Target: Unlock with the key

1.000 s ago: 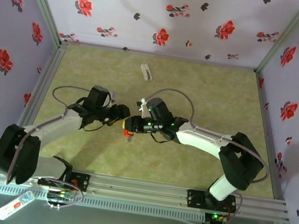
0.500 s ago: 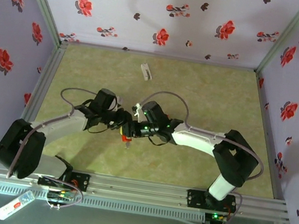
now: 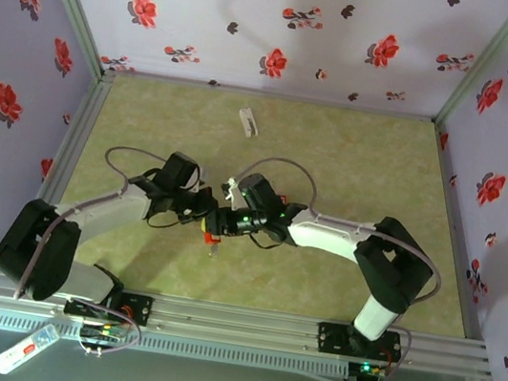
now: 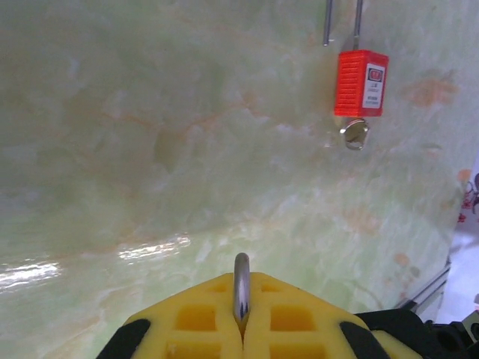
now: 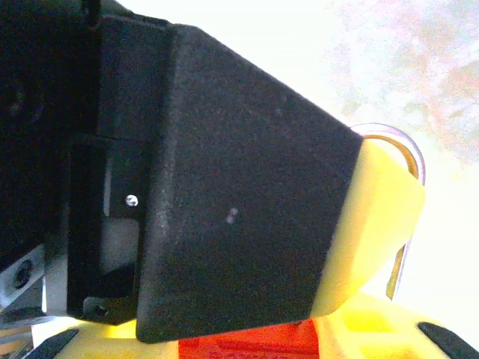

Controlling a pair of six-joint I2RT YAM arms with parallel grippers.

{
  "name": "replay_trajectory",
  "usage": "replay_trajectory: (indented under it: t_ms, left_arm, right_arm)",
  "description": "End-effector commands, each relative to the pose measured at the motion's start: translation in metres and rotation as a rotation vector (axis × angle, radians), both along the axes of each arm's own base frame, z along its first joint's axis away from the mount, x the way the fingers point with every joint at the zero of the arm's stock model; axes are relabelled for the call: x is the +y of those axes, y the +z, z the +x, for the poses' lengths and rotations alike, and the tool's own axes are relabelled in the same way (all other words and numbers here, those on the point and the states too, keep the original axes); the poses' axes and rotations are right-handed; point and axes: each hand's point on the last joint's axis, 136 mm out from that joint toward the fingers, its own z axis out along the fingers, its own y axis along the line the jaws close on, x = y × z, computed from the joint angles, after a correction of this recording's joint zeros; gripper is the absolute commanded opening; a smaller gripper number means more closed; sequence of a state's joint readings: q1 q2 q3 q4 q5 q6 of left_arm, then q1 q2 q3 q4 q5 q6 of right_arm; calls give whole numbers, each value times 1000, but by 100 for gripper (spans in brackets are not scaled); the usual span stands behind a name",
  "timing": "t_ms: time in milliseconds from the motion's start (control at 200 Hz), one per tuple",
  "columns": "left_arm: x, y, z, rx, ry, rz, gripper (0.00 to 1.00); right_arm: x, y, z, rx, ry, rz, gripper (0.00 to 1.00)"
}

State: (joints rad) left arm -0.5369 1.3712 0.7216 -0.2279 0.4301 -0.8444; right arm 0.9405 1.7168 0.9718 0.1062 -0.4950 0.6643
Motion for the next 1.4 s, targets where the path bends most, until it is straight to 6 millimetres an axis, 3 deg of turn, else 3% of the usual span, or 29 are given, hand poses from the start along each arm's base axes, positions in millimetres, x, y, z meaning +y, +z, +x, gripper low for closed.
replay_trajectory:
  t_ms: [0, 310, 605, 990, 1395]
  left_arm:
    - [11, -24, -22, 67, -86, 112, 0]
    - [28, -63, -28, 127, -98, 250, 0]
    - [38, -77, -37, 153, -102, 313, 0]
    - [49, -94, -43, 184, -128, 392, 0]
    - [55, -102, -46, 200, -150, 448, 0]
  right_arm:
    - [3, -9, 17, -10, -59, -22, 17]
    - [7, -47, 11, 104, -104, -46, 16]
    - [-20, -79, 15, 127, -211, -203, 23]
    - [-63, -85, 17, 78, -309, -370, 33]
    - [-97, -75, 22, -1, -402, -448, 42]
